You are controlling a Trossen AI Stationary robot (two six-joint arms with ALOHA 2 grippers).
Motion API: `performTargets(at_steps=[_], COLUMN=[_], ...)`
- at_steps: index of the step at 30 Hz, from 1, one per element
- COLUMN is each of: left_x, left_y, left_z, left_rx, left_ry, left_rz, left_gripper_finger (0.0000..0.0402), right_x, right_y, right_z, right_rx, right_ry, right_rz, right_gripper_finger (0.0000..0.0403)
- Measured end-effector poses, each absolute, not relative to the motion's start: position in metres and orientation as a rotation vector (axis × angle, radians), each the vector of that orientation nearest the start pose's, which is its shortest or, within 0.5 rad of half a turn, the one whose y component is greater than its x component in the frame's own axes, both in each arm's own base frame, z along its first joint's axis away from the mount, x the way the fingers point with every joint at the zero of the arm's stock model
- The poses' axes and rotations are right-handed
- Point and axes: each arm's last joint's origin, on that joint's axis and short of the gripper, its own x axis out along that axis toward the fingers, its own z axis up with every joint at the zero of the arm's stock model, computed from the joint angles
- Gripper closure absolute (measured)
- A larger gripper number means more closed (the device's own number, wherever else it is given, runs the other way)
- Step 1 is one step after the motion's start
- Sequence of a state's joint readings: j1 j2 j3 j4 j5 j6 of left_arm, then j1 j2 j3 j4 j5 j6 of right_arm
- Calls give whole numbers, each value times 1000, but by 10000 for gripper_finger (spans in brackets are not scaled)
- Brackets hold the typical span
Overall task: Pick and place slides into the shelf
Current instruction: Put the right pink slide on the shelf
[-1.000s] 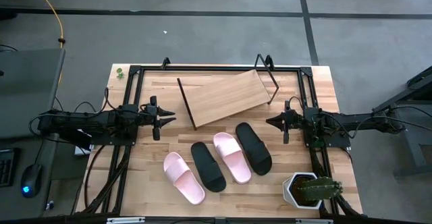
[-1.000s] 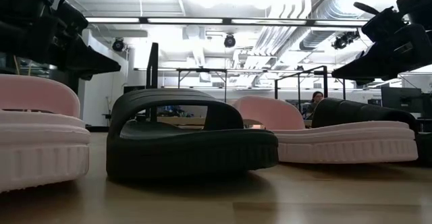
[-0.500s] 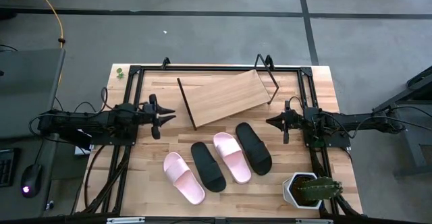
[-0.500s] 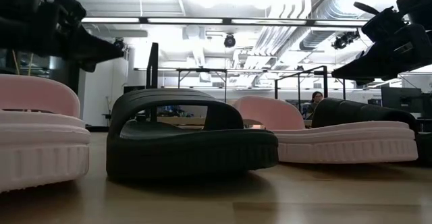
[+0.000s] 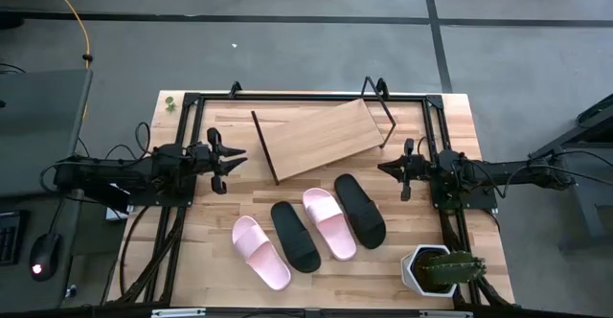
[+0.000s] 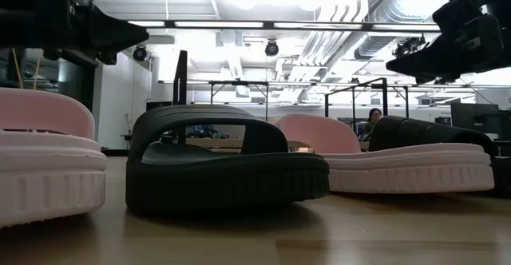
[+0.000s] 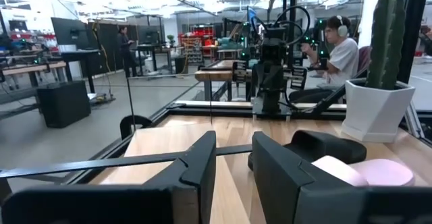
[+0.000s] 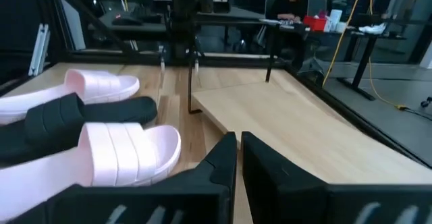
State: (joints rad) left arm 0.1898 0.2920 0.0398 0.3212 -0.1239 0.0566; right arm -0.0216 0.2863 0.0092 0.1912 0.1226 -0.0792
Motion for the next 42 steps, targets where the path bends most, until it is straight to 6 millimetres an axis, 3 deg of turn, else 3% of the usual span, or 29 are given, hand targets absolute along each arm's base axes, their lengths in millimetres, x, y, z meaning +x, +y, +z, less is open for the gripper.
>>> performTargets(at_steps=[7, 34, 42], left_x=[113, 113, 113], left_y=[25, 26, 26], left_z=[190, 184, 183], left_rx=[46, 22, 64], left_ry=[-96, -41, -21], left_rz=[316, 328, 320], left_gripper_finger=[318, 318, 318], right_x=[115, 114, 114], right_y=[-6, -6, -6], right_z=[160, 155, 157], right_rx=[-74, -59, 15], right_ry=[98, 150, 130], right_rz=[-141, -139, -143], right_gripper_finger=[389, 389, 389])
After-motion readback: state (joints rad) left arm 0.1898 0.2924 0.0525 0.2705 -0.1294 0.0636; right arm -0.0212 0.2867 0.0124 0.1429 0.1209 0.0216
